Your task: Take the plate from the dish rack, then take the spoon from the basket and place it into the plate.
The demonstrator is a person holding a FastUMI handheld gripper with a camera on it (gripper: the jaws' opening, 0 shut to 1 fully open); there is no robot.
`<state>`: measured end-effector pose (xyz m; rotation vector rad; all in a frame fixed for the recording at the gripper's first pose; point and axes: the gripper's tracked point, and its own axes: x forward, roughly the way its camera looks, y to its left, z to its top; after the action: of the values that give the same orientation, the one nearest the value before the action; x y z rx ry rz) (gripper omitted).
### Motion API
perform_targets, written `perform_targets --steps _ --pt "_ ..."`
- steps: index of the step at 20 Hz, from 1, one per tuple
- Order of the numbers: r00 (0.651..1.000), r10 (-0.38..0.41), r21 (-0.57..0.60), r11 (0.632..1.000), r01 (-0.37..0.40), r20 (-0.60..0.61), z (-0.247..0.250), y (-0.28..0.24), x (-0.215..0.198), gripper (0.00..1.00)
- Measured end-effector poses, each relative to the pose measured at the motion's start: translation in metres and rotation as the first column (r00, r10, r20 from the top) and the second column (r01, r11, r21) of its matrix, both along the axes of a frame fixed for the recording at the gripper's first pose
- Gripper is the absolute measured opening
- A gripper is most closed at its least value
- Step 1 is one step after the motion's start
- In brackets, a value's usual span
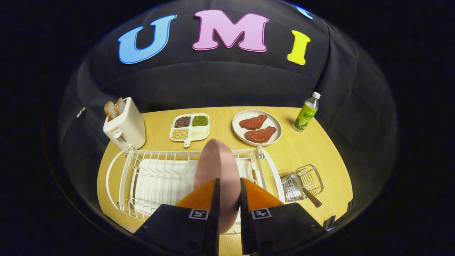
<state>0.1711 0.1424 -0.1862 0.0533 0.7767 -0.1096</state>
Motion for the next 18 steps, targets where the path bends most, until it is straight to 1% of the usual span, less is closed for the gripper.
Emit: perform_targets --steps 2,6,9,11,12,14,17,18 --pt "1.000 -0.002 0.000 1.000 0.002 0.006 -0.001 0.001 0.002 0.25" --pt "0.999 -0.015 -0.014 1.000 0.015 0.040 0.011 -0.002 0.007 0.24" --pt "0.997 0.005 -0.064 0.998 0.001 0.080 0.027 -0.006 0.012 0.24" --pt "0.991 0.028 -0.111 0.994 -0.014 0.127 0.044 -0.012 0.017 0.24" --pt "0.989 0.046 -0.102 0.994 -0.031 0.142 0.051 -0.009 0.015 0.22" --pt "0.989 0.038 -0.047 0.998 -0.032 0.140 0.057 -0.004 0.011 0.18" --pt "0.989 0.056 -0.072 0.996 -0.046 0.138 0.053 -0.012 0.007 0.18" --pt "0.988 0.068 -0.053 0.997 -0.061 0.138 0.052 -0.006 0.006 0.18"
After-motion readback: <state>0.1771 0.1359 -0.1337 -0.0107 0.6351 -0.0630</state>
